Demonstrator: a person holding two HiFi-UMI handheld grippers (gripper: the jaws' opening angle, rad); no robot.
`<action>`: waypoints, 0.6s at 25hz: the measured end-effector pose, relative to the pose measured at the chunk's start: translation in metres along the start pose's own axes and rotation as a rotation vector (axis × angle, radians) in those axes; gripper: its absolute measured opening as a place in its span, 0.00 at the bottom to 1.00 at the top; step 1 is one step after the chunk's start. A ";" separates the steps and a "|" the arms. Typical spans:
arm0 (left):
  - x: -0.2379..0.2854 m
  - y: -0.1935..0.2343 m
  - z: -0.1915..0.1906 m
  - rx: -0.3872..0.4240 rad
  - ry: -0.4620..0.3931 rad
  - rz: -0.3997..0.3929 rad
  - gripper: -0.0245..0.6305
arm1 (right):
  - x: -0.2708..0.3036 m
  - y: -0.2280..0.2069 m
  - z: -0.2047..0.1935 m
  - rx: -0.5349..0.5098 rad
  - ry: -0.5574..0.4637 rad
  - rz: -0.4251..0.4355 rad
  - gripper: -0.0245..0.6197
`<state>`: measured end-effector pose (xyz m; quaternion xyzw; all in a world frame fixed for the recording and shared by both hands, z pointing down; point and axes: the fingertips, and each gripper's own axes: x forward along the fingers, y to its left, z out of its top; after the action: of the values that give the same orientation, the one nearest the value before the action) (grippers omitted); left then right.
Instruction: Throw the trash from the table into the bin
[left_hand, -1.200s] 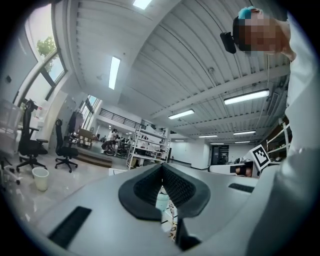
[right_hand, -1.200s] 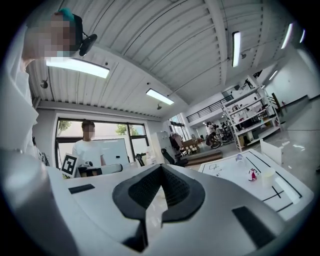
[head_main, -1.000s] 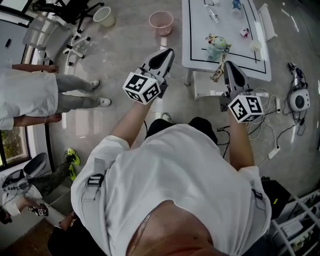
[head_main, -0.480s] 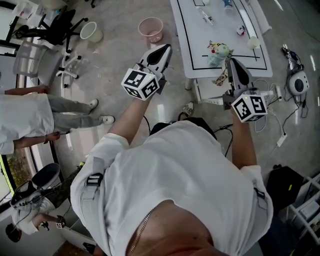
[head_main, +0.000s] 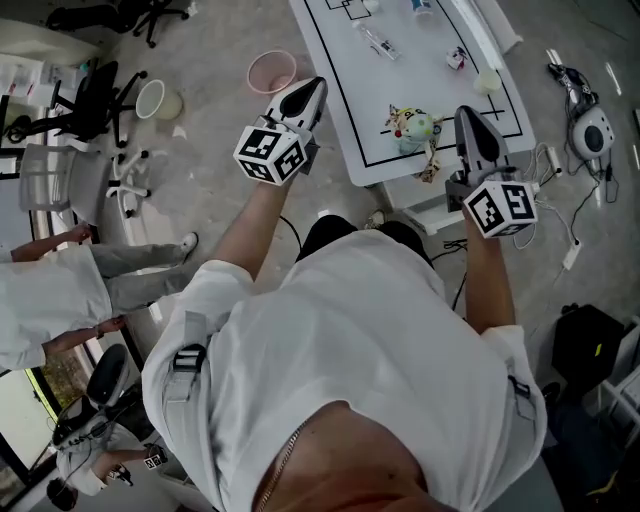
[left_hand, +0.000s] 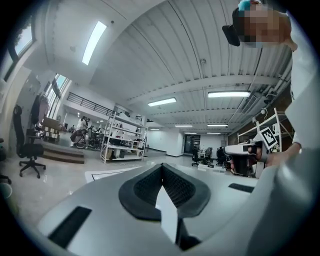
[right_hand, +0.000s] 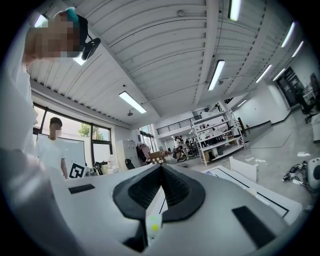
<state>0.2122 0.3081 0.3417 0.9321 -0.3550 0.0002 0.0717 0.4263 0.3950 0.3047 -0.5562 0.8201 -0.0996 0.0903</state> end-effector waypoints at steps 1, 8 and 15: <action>0.008 0.005 -0.003 -0.004 0.012 -0.008 0.05 | 0.003 -0.005 -0.001 0.006 0.005 -0.013 0.03; 0.077 0.044 -0.025 0.034 0.106 -0.087 0.05 | 0.033 -0.043 -0.013 0.034 0.044 -0.120 0.03; 0.147 0.073 -0.064 0.165 0.223 -0.189 0.05 | 0.055 -0.080 -0.028 0.054 0.076 -0.223 0.03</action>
<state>0.2772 0.1650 0.4224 0.9583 -0.2545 0.1259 0.0333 0.4704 0.3167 0.3502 -0.6370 0.7530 -0.1523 0.0626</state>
